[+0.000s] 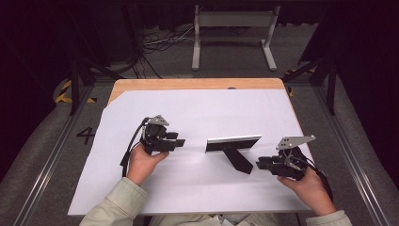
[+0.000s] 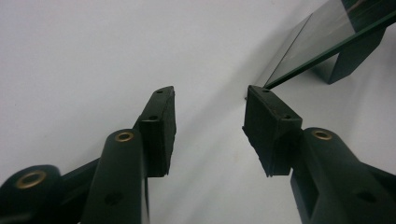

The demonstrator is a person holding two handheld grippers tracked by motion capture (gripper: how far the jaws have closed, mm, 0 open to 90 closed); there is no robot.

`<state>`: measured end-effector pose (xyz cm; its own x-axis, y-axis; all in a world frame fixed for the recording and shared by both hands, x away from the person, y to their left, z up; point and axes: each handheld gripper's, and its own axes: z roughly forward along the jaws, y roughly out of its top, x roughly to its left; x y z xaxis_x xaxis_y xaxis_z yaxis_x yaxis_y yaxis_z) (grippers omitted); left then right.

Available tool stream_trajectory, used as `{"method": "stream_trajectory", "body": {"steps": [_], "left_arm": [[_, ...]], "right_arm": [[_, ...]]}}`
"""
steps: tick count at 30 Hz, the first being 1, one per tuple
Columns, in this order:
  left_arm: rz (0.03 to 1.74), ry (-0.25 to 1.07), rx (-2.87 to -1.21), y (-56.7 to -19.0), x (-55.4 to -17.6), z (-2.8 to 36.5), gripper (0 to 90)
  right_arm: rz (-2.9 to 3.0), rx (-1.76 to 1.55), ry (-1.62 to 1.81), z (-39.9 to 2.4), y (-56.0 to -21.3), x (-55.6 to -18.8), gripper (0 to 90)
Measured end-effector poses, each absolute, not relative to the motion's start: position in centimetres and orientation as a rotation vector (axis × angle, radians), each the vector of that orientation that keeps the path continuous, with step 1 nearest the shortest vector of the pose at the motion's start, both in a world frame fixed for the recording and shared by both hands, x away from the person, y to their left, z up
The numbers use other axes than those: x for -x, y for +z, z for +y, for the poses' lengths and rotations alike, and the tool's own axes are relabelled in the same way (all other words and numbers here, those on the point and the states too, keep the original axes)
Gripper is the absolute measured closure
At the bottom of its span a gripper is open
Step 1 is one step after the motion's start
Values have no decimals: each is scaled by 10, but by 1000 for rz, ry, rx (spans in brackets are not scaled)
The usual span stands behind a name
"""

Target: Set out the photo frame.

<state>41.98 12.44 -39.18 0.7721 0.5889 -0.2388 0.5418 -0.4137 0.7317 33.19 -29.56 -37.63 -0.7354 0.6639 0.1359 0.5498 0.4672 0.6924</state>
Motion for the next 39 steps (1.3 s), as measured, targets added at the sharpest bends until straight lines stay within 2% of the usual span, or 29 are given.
{"method": "stream_trajectory", "body": {"steps": [7,20,27,31,39], "left_arm": [[823,71,-2083,-391,-416,120,643],[795,57,-2071,-396,-417,105,719],[772,26,-2077,-403,-419,89,842],[777,-19,-2070,-410,-425,77,883],[792,-29,-2090,-425,-433,58,898]], "right_arm": [[2493,-1082,1128,-305,-369,-329,864],[2439,-1108,1132,-313,-366,-332,895],[2423,-1115,1153,-315,-364,-332,896],[2415,-1116,1154,-317,-363,-331,896],[2394,-1142,1169,-323,-362,-329,897]]}}
